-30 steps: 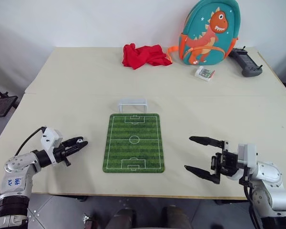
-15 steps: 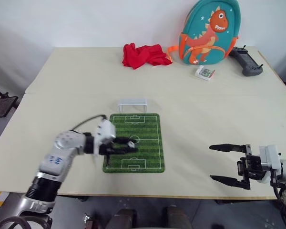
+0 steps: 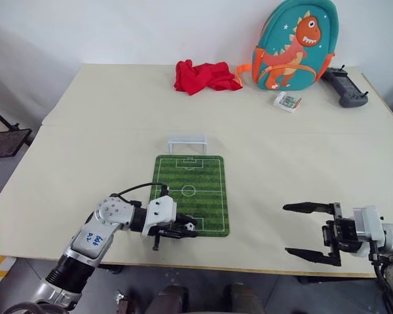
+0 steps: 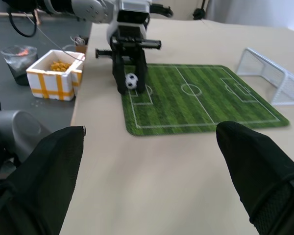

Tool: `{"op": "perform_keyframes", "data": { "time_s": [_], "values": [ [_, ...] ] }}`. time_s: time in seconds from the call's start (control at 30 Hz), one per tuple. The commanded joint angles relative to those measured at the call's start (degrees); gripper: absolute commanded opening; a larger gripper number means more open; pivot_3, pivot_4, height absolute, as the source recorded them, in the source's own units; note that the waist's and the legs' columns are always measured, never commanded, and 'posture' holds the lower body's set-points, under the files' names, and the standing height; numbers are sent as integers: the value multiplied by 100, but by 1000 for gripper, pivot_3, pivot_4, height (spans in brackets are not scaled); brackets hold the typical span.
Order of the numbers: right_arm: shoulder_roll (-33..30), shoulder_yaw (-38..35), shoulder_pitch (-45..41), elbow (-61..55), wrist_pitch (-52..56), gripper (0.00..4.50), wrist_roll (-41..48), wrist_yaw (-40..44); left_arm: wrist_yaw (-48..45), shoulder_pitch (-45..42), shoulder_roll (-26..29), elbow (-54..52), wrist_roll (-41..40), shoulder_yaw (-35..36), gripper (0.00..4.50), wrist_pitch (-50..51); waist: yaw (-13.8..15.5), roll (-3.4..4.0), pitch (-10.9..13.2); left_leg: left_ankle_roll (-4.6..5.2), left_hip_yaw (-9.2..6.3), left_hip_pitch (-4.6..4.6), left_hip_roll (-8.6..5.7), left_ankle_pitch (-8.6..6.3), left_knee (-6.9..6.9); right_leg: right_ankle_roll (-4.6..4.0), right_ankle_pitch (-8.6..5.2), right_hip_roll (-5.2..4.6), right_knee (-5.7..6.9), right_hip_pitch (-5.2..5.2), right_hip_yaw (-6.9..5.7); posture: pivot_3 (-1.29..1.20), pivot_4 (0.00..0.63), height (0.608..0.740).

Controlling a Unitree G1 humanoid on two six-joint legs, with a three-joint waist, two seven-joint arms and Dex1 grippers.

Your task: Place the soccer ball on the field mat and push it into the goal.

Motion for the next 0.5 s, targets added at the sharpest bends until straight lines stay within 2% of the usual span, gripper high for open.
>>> {"op": "perform_keyframes", "data": {
  "time_s": [0.03, 0.2, 0.27, 0.4, 0.5],
  "values": [
    [29, -44, 39, -200, -14, 4500, 35, 10, 143, 94, -22, 27, 98, 96, 856, -203, -2, 0, 0, 0, 0, 0, 0, 0, 0, 0, 0, 0, 0, 0, 0, 0, 150, 740],
    [87, 9, 29, -250, 16, 4500, 7, -27, 145, 173, -72, 37, 10, 119, 856, -234, -4, 0, 0, 0, 0, 1, 0, 0, 0, 0, 0, 0, 2, 0, 1, 0, 150, 740],
    [107, 24, 24, -278, 38, 4500, 8, -43, 200, 182, -118, 34, 3, 146, 1592, -237, -4, 0, 0, 0, 0, 1, 0, 0, 1, 0, 0, 0, 2, 0, 1, 0, 150, 740],
    [124, 34, 46, -343, 102, 4500, 14, -52, 278, 220, -246, 20, -53, 214, 2684, -410, -3, 0, 0, 0, 1, 1, 0, 0, 2, 0, 0, 1, 2, 0, 1, 0, 150, 740],
    [115, 32, 69, -379, 150, 4500, 23, -47, 271, 259, -266, -94, -116, 252, 2684, -418, -4, 0, 0, 0, 0, 1, 0, 0, 1, 0, 0, 0, 2, 0, 0, 0, 150, 740]
  ]
}}
